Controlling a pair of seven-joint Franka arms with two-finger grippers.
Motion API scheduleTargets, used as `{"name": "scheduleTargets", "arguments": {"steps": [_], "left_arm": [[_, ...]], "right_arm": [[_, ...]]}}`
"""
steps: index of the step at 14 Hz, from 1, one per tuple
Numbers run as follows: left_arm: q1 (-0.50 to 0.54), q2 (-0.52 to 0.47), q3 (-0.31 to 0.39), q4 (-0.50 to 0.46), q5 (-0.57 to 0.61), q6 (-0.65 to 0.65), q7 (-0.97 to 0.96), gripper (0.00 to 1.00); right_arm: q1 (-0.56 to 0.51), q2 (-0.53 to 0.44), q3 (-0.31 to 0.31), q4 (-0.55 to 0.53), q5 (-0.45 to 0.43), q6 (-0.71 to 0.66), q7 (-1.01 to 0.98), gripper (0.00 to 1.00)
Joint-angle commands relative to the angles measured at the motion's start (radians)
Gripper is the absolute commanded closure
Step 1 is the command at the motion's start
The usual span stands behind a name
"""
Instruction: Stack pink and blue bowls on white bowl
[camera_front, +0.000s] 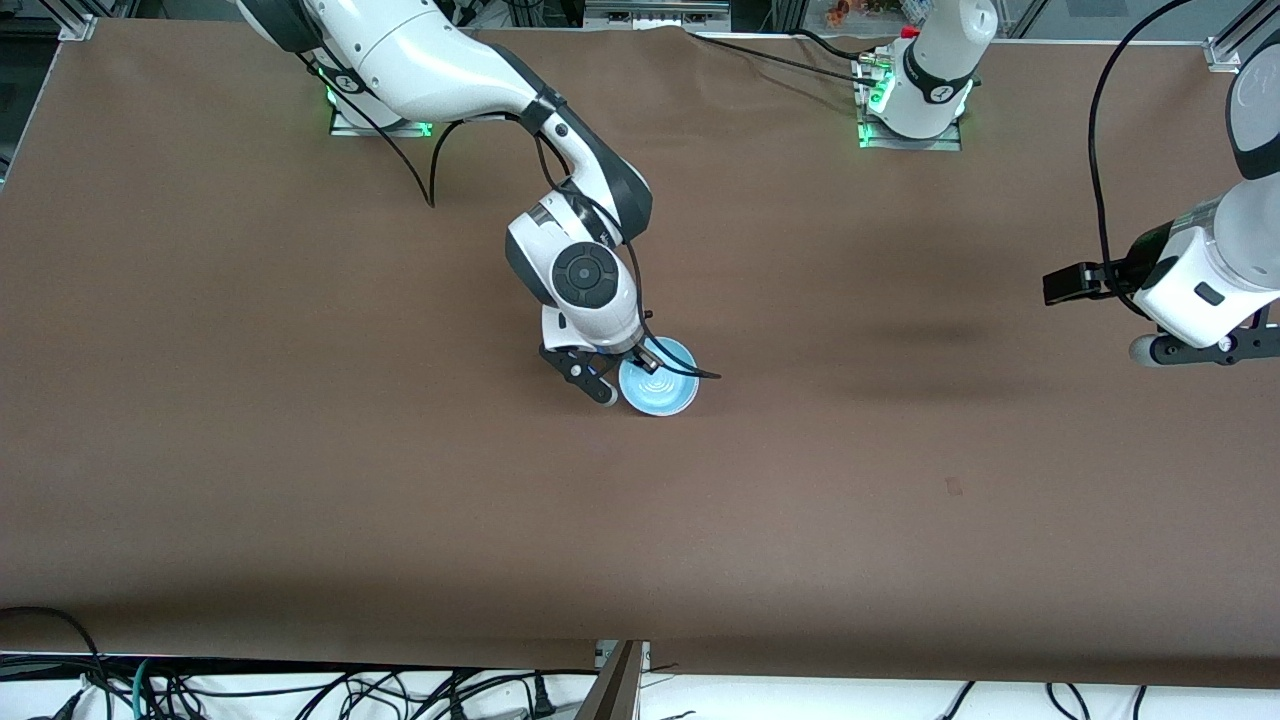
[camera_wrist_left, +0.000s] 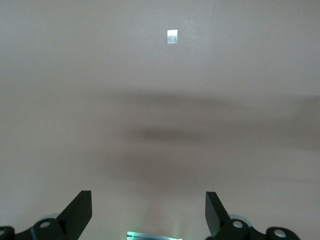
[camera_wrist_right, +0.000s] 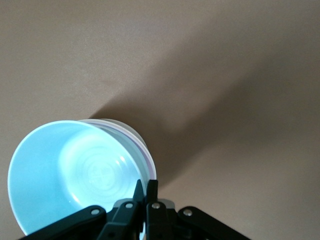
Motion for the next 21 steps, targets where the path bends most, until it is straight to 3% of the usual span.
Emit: {"name": "scheduleTargets", "arguments": {"steps": [1,10,11,13,14,15,19,21], "left_arm": [[-0.004,0.049,0.0,0.075,-0.007,-0.015,0.017,0.0],[-0.006,0.056,-0.001,0.093,-0.009,-0.006,0.018,0.0],[-0.004,0.061,-0.003,0.095,-0.009,-0.005,0.02,0.0],[-0.006,0.061,-0.003,0.095,-0.01,-0.005,0.02,0.0],[-0.004,0.061,-0.003,0.095,-0.021,-0.005,0.02,0.0],[-0.003,0.063,-0.001,0.095,-0.032,-0.004,0.02,0.0],[-0.001,0.064,0.0,0.096,-0.038,-0.001,0.017,0.0],[-0.001,0.069,0.0,0.102,-0.038,0.008,0.017,0.0]], "right_arm": [[0.004,0.002,0.002,0.001,0.015,0.006,0.013,1.0],[0.004,0.018,0.002,0.001,0.015,0.067,0.013,0.95],[0.004,0.018,0.002,0.001,0.015,0.067,0.013,0.85],[0.001,0.015,0.002,0.003,0.015,0.067,0.01,0.24],[-0.001,0.01,0.002,0.006,0.015,0.067,0.007,0.09],[-0.001,0.002,0.002,0.009,0.015,0.064,0.003,0.01],[-0.038,-0.068,-0.008,0.011,0.005,0.015,-0.013,0.0],[-0.106,-0.135,-0.007,0.011,0.005,-0.058,-0.112,0.0]]}}
